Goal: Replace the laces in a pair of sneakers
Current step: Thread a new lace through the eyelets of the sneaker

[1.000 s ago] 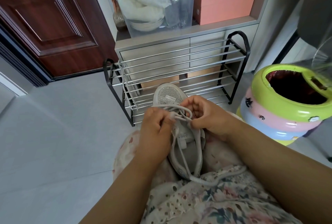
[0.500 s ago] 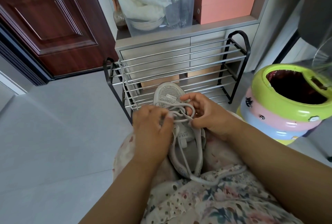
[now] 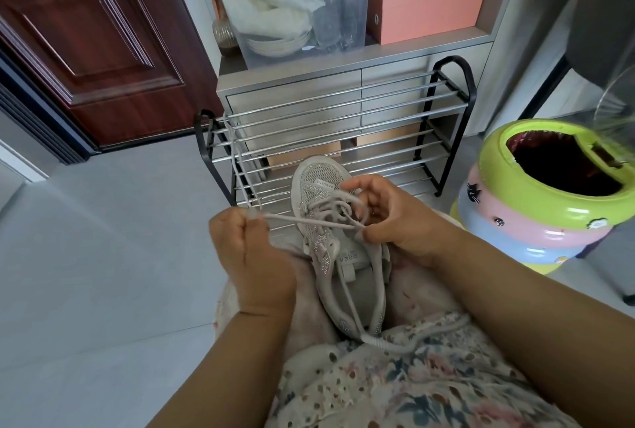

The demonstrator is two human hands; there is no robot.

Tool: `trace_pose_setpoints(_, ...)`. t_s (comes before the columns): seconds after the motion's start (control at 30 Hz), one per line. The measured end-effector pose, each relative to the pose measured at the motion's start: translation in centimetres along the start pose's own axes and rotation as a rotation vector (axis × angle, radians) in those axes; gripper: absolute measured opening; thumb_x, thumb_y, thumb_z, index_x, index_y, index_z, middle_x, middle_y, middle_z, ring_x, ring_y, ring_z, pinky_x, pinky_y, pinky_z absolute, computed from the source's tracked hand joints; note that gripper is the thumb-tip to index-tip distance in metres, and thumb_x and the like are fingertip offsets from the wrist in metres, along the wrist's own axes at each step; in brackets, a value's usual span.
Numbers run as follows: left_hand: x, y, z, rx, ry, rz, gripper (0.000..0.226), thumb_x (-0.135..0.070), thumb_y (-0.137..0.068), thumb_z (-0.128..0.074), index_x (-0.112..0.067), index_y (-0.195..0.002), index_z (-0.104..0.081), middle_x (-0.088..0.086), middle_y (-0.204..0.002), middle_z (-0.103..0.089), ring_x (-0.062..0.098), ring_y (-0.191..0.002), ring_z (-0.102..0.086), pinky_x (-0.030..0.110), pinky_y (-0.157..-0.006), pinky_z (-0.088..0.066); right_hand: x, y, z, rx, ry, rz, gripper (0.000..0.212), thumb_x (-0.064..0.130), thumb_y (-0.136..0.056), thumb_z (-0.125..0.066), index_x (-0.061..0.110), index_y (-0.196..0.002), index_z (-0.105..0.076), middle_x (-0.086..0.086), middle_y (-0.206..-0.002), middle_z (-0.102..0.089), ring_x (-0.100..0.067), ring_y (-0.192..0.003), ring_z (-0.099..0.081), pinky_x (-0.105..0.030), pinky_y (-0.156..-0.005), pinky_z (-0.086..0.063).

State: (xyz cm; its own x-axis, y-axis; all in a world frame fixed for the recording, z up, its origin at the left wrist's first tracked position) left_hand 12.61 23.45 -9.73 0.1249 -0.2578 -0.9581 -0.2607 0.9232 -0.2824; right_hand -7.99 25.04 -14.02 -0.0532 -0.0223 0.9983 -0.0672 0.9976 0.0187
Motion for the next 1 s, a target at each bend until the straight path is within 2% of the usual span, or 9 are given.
trace_pose_setpoints(0.1, 0.3, -0.4, -1.2, 0.114, -0.092, 0.045, 0.014, -0.022, -0.074, -0.044, -0.018, -0.064, -0.053, -0.002, -0.083, -0.049, 0.014, -0.081, -0.049, 0.03, -0.076, -0.04, -0.1, 0.0, 0.0, 0.005, -0.017, 0.0, 0.069, -0.007, -0.054, -0.063, 0.017, -0.118, -0.052, 0.0, -0.079, -0.051, -0.022, -0.08, -0.045, -0.028, -0.068, -0.04)
trace_pose_setpoints(0.33, -1.7, 2.6, -6.3, 0.477, -0.637, -0.349, 0.027, -0.052, -0.076, -0.051, -0.03, -0.076, -0.067, -0.013, -0.087, -0.049, 0.007, -0.093, -0.034, 0.027, -0.081, -0.031, 0.2, 0.2, -0.1, -0.003, -0.014, 0.008, 0.069, -0.003, -0.053, -0.064, 0.019, -0.117, -0.053, -0.012, -0.093, -0.054, -0.023, -0.086, -0.05, -0.032, -0.072, -0.042)
trace_pose_setpoints(0.47, -0.2, 3.1, -7.8, 0.627, -0.576, -0.284, 0.024, -0.048, -0.08, -0.057, -0.028, -0.074, -0.068, -0.013, -0.091, -0.049, 0.01, -0.098, -0.037, 0.027, -0.085, -0.032, 0.1, 0.2, -0.2, 0.007, -0.008, 0.011, 0.068, 0.0, -0.054, -0.069, 0.019, -0.118, -0.053, -0.01, -0.091, -0.054, -0.021, -0.084, -0.05, -0.031, -0.072, -0.043)
trace_pose_setpoints(0.53, -0.3, 2.7, -7.1, 0.581, -0.406, -0.213, 0.02, -0.039, -0.084, -0.054, -0.029, -0.068, -0.059, -0.01, -0.088, -0.049, 0.009, -0.093, -0.043, 0.022, -0.081, -0.035, 0.1, 0.2, -0.1, 0.0, -0.013, 0.002, 0.066, -0.006, -0.056, -0.065, 0.021, -0.115, -0.053, -0.004, -0.085, -0.053, -0.02, -0.081, -0.049, -0.027, -0.069, -0.043)
trace_pose_setpoints(0.6, -0.7, 1.6, -4.8, 0.385, -0.223, -0.151, 0.021, -0.03, -0.088, -0.048, -0.022, -0.068, -0.051, -0.003, -0.085, -0.049, 0.007, -0.084, -0.045, 0.018, -0.074, -0.036, 0.0, 0.2, 0.0, -0.003, -0.006, -0.01, 0.066, -0.006, -0.056, -0.064, 0.025, -0.113, -0.054, -0.002, -0.082, -0.052, -0.018, -0.077, -0.05, -0.023, -0.066, -0.044)
trace_pose_setpoints(0.67, -0.6, 0.7, -2.1, 0.173, -0.075, -0.102, 0.023, -0.024, -0.09, -0.043, -0.012, -0.071, -0.049, 0.007, -0.084, -0.048, 0.012, -0.078, -0.045, 0.021, -0.071, -0.038, -0.1, 0.1, 0.0, 0.0, 0.009, -0.014, 0.066, -0.006, -0.056, -0.064, 0.024, -0.114, -0.053, -0.002, -0.082, -0.053, -0.016, -0.075, -0.05, -0.021, -0.063, -0.044)
trace_pose_setpoints(0.73, 0.0, 0.3, -1.3, 0.119, -0.009, -0.009, 0.023, -0.023, -0.088, -0.042, -0.009, -0.071, -0.048, 0.011, -0.082, -0.048, 0.012, -0.075, -0.045, 0.023, -0.069, -0.037, -0.1, 0.1, 0.0, -0.001, 0.004, -0.015, 0.067, -0.007, -0.056, -0.064, 0.022, -0.116, -0.053, -0.002, -0.083, -0.054, -0.019, -0.077, -0.05, -0.022, -0.064, -0.043)
trace_pose_setpoints(0.83, 0.6, 0.5, -3.3, 0.281, -0.113, 0.061, 0.023, -0.028, -0.079, -0.044, -0.012, -0.066, -0.053, 0.006, -0.076, -0.054, 0.016, -0.074, -0.048, 0.028, -0.068, -0.037, 0.0, 0.1, 0.0, -0.005, -0.009, -0.008, 0.067, -0.008, -0.055, -0.061, 0.02, -0.115, -0.053, -0.003, -0.083, -0.054, -0.021, -0.079, -0.049, -0.022, -0.064, -0.042)
trace_pose_setpoints(1.0, -0.3, 2.7, -7.0, 0.6, -0.487, -0.202, 0.023, -0.05, -0.079, -0.055, -0.029, -0.069, -0.059, -0.01, -0.079, -0.053, 0.01, -0.08, -0.049, 0.029, -0.068, -0.04, 0.2, 0.2, -0.2, 0.001, -0.006, -0.007, 0.064, -0.006, -0.057, -0.062, 0.019, -0.115, -0.052, -0.004, -0.086, -0.056, -0.02, -0.081, -0.049, -0.021, -0.065, -0.043)
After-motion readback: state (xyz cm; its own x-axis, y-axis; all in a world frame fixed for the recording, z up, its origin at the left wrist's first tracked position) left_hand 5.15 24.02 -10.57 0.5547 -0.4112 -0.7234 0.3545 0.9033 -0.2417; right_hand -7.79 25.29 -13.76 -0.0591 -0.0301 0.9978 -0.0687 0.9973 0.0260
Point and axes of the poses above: each hand's wrist, its own y-axis away from the middle knuckle, its own z-axis out of the back of the hand, x = y × z, the point moved 10 cm from there along -y, towards the middle knuckle
